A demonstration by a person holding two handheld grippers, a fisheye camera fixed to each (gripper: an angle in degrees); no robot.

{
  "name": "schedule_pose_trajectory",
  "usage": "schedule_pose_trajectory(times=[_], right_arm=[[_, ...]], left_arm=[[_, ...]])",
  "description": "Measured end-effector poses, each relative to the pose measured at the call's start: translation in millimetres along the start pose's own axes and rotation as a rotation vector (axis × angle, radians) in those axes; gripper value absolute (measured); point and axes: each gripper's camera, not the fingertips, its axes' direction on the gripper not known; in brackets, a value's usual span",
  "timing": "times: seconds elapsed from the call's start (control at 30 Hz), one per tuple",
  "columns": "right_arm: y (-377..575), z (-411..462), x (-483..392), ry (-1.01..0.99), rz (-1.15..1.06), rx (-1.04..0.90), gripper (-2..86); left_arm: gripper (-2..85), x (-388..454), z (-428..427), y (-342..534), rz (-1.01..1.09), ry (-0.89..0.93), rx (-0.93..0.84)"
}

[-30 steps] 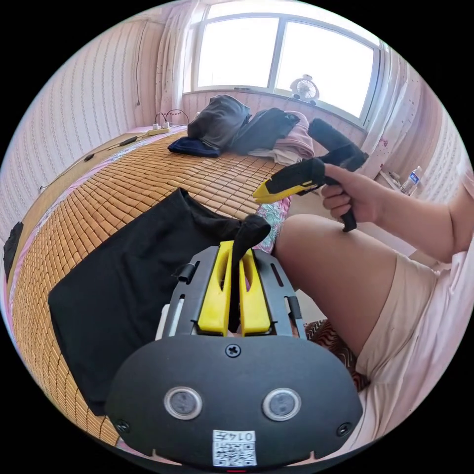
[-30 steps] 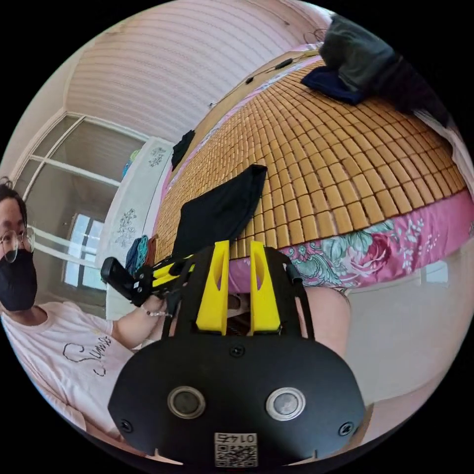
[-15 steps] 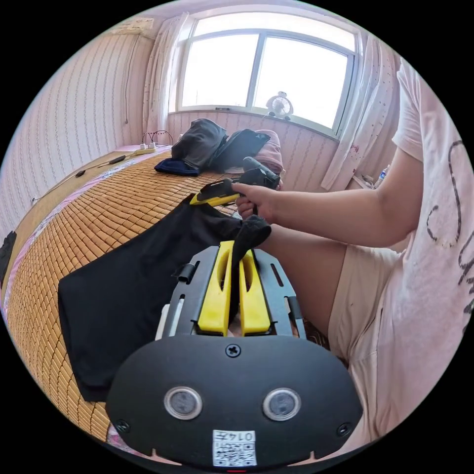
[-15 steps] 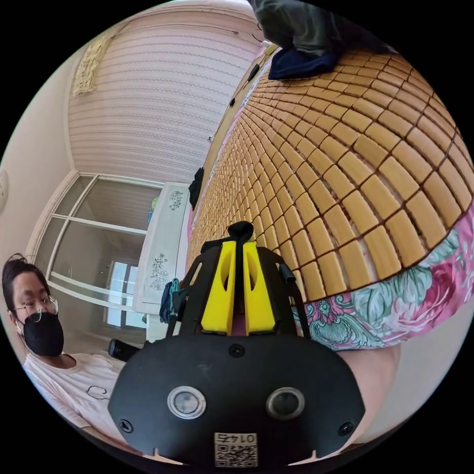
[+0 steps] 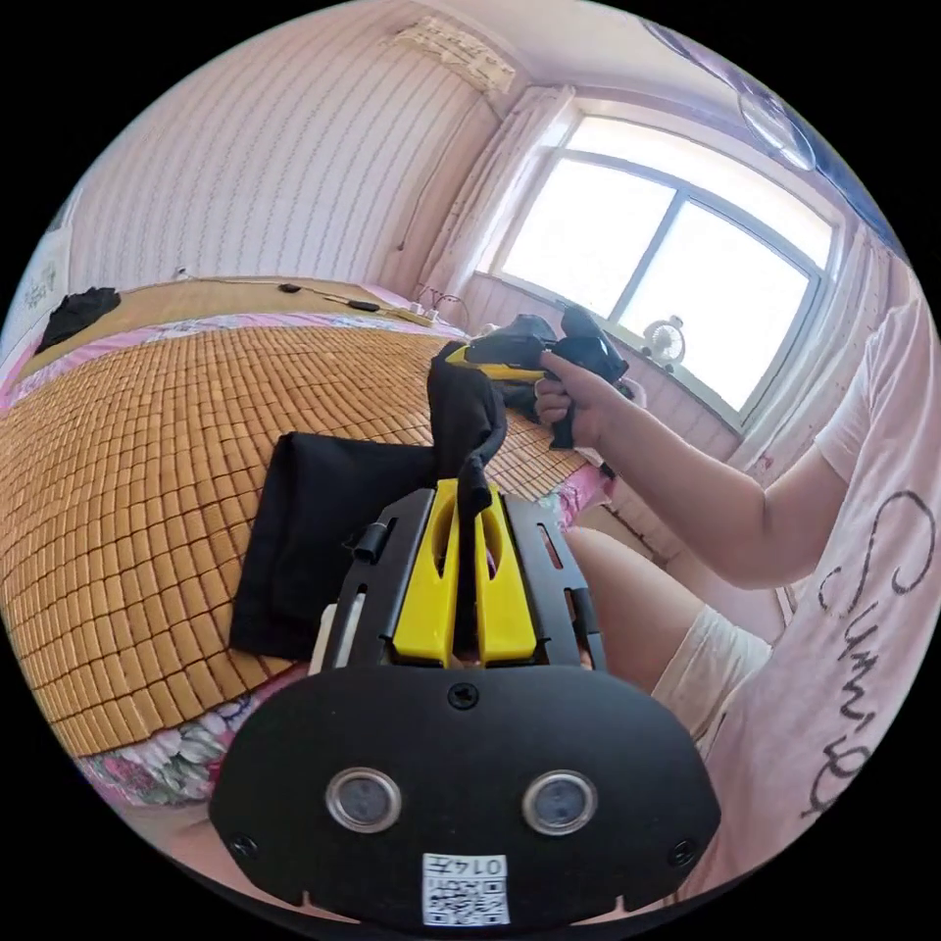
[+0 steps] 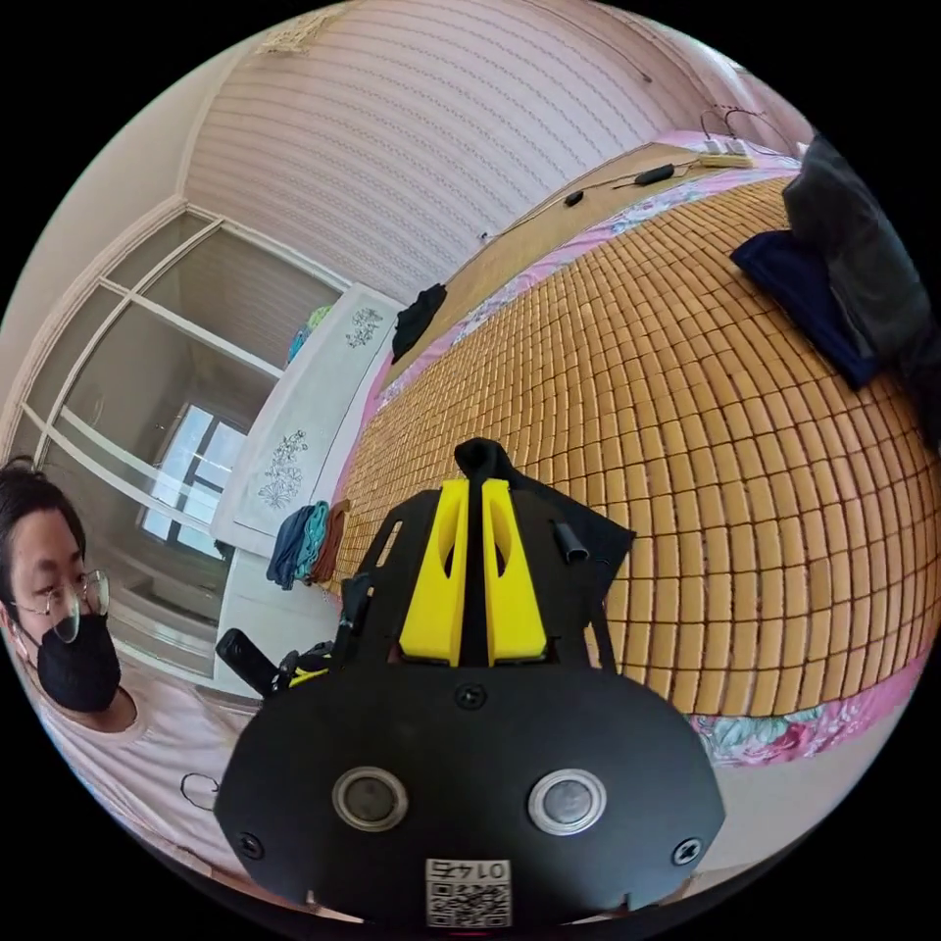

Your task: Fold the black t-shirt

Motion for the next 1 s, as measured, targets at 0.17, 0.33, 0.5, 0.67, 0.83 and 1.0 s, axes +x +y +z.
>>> schedule_pose_trajectory(times=[0.17, 0.33, 0.5, 0.67, 0.83, 1.0], right_arm=[[-21, 145, -28, 0.157, 0.009, -0.184, 2.9], [-17, 224, -47, 0.192, -0.031, -0.274, 5.8], [-10, 252, -79, 0.312, -0.262, -0.261, 7.0], [2, 291, -87, 0.492, -0.434, -0.377, 11.1], [15, 327, -87, 0.480, -0.493, -0.434, 13.7], [35, 374, -93, 0.478, -0.546, -0.504, 13.4]], left_arm=[[-0.4, -64, 1, 0, -0.201, -0.151, -0.108], [2.8, -111, 1, 5, -0.426, -0.188, -0.188], [4.5, -134, -15, 1, -0.488, -0.269, -0.237], [3.6, -132, -29, -7, -0.460, -0.387, -0.298], [6.9, -117, -43, -19, -0.381, -0.224, -0.182], [9.0, -108, -35, -31, -0.322, -0.233, -0.226]])
